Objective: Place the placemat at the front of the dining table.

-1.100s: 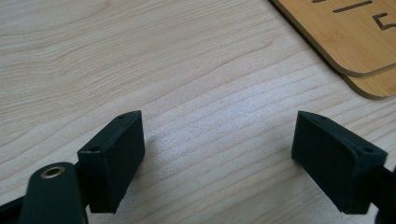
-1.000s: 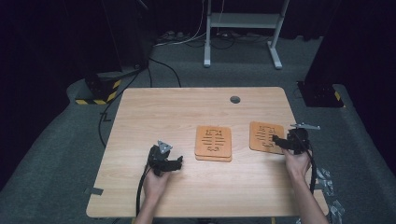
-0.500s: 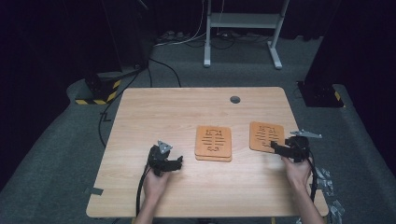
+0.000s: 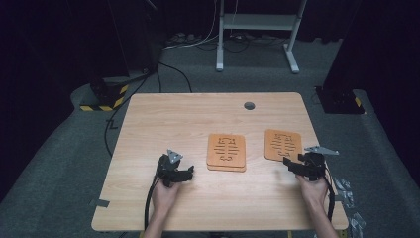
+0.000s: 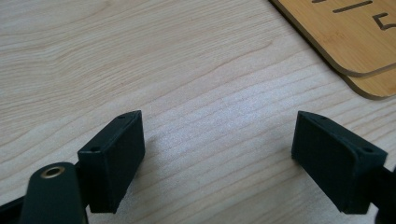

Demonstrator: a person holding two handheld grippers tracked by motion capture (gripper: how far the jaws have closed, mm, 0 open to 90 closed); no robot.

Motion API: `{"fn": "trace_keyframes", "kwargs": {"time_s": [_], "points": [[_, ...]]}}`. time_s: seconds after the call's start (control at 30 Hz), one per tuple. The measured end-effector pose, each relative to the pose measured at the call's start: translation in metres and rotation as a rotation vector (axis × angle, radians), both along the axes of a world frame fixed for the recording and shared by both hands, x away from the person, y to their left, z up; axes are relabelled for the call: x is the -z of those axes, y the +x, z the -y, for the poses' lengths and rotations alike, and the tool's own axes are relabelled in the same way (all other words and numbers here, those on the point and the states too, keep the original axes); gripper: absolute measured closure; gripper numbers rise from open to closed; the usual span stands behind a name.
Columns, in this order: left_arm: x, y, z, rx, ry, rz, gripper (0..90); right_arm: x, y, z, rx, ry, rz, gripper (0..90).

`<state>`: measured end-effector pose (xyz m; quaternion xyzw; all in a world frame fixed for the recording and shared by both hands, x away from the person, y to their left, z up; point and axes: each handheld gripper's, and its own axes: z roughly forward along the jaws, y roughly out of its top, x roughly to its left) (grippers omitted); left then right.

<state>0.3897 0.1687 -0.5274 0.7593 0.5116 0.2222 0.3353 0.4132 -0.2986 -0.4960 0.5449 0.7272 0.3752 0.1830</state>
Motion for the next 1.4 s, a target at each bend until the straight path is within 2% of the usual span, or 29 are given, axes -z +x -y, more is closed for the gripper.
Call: {"fn": "trace_keyframes", "kwargs": {"time_s": [0.17,0.3,0.33,0.37,0.43,0.63,0.87,1.1,1.13,1.27,1.33,1.4], "points": [[0.0,0.0,0.0,0.0,-0.001,0.003,17.3,0.005,-0.006,-0.004,-0.005,0.015,-0.007,31.2],[0.0,0.0,0.0,0.0,0.0,0.001,17.3,0.01,-0.01,-0.003,-0.011,0.005,-0.022,31.4],[0.0,0.0,0.0,-0.001,0.001,0.0,17.3,0.012,-0.01,-0.003,-0.01,0.0,-0.014,31.5],[0.0,0.0,0.0,0.0,0.001,0.0,17.3,0.012,-0.011,-0.004,-0.008,0.002,-0.029,31.5],[0.0,0.0,0.0,-0.001,0.001,0.0,17.3,0.014,-0.012,-0.003,-0.007,-0.012,-0.016,31.5],[0.0,0.0,0.0,0.0,-0.001,0.004,17.3,0.02,-0.017,-0.006,-0.003,-0.049,-0.034,31.6],[0.0,0.0,0.0,-0.001,-0.001,0.003,17.2,0.022,-0.021,-0.007,-0.002,-0.101,-0.016,31.6],[0.0,0.0,0.0,0.0,0.0,0.003,17.2,0.026,-0.025,-0.012,-0.004,-0.156,0.02,29.9],[0.0,0.0,0.0,0.0,0.0,0.003,17.2,0.025,-0.025,-0.013,-0.004,-0.163,0.013,29.4],[0.0,0.0,0.0,-0.001,0.001,0.003,17.1,0.025,-0.025,-0.013,0.005,-0.157,0.003,27.5],[0.0,0.0,0.0,-0.001,0.001,0.003,17.2,0.027,-0.024,-0.013,0.015,-0.159,0.023,26.6],[0.0,0.0,0.0,-0.002,0.001,0.003,17.2,0.027,-0.024,-0.013,0.018,-0.161,0.022,26.0]]}}
